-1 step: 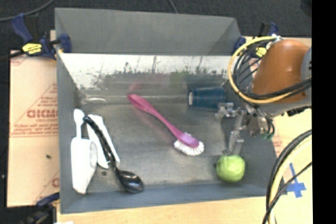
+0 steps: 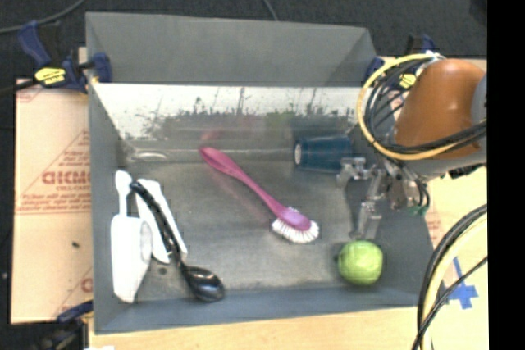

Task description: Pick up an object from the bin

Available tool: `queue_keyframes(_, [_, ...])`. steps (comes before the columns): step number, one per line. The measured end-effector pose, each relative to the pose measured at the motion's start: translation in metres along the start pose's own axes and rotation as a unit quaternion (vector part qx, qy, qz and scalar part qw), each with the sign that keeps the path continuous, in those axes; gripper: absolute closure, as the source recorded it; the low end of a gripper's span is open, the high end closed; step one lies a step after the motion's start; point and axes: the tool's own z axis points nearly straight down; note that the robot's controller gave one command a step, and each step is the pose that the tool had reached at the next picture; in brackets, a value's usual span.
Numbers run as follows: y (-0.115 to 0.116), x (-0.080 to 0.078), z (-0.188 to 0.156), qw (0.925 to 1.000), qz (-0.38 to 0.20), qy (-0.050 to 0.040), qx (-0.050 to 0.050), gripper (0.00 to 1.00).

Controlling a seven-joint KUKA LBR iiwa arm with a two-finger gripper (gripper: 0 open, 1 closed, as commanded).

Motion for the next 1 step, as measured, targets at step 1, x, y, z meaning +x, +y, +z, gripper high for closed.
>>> queue_keyframes(1, [0.0356, -0.0118, 0.0814, 1.0, 0.002, 0.0002, 0.0, 0.0])
